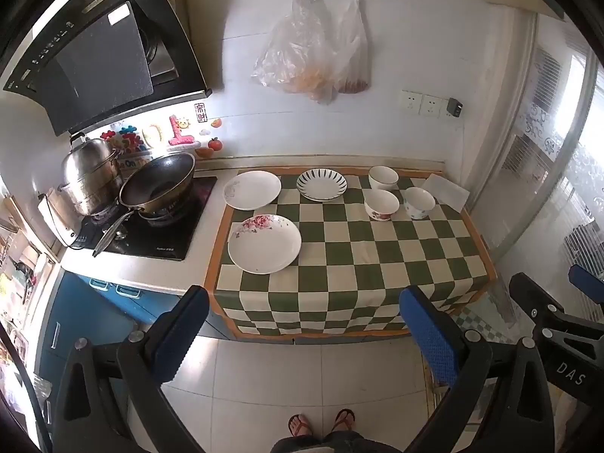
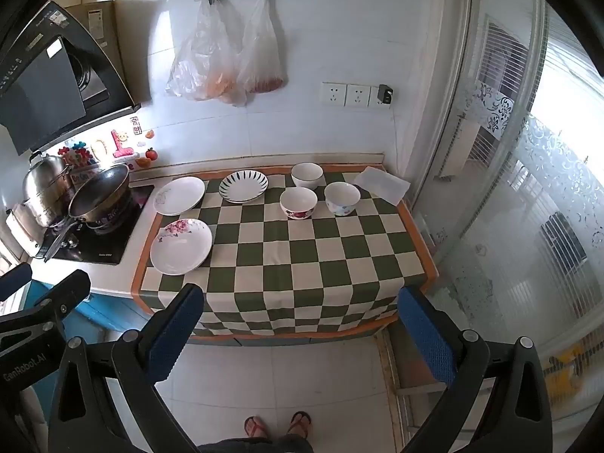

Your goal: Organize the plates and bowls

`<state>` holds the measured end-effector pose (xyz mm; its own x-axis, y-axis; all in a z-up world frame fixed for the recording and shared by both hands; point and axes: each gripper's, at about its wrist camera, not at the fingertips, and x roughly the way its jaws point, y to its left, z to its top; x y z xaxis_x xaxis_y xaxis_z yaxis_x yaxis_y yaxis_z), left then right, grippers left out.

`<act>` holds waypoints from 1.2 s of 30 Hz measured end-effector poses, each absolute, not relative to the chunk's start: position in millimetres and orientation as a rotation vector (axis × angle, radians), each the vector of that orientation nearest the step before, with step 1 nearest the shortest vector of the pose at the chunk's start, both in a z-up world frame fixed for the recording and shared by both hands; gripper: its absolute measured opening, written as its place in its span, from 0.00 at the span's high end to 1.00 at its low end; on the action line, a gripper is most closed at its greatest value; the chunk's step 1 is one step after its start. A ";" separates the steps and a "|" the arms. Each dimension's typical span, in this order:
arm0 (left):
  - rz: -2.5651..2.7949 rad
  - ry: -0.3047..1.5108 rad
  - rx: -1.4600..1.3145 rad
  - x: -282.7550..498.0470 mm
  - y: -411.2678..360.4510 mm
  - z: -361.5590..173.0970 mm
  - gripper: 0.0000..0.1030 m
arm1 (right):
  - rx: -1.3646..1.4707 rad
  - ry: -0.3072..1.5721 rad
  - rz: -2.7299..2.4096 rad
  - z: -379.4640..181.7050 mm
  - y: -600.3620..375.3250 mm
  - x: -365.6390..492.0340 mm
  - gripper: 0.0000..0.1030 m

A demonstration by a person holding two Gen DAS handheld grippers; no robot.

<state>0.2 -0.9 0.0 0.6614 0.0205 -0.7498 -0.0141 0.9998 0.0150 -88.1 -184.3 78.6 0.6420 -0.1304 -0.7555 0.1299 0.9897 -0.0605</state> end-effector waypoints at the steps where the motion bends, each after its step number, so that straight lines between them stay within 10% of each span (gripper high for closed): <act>1: 0.019 0.848 0.007 0.3 -1.1 -0.1 0.00 | -0.004 0.860 -0.151 78.6 -184.3 -88.1 0.00; 36: 0.013 0.834 -0.010 -1.5 -5.3 7.1 0.00 | -0.010 0.851 -0.158 83.4 -193.5 -89.8 0.00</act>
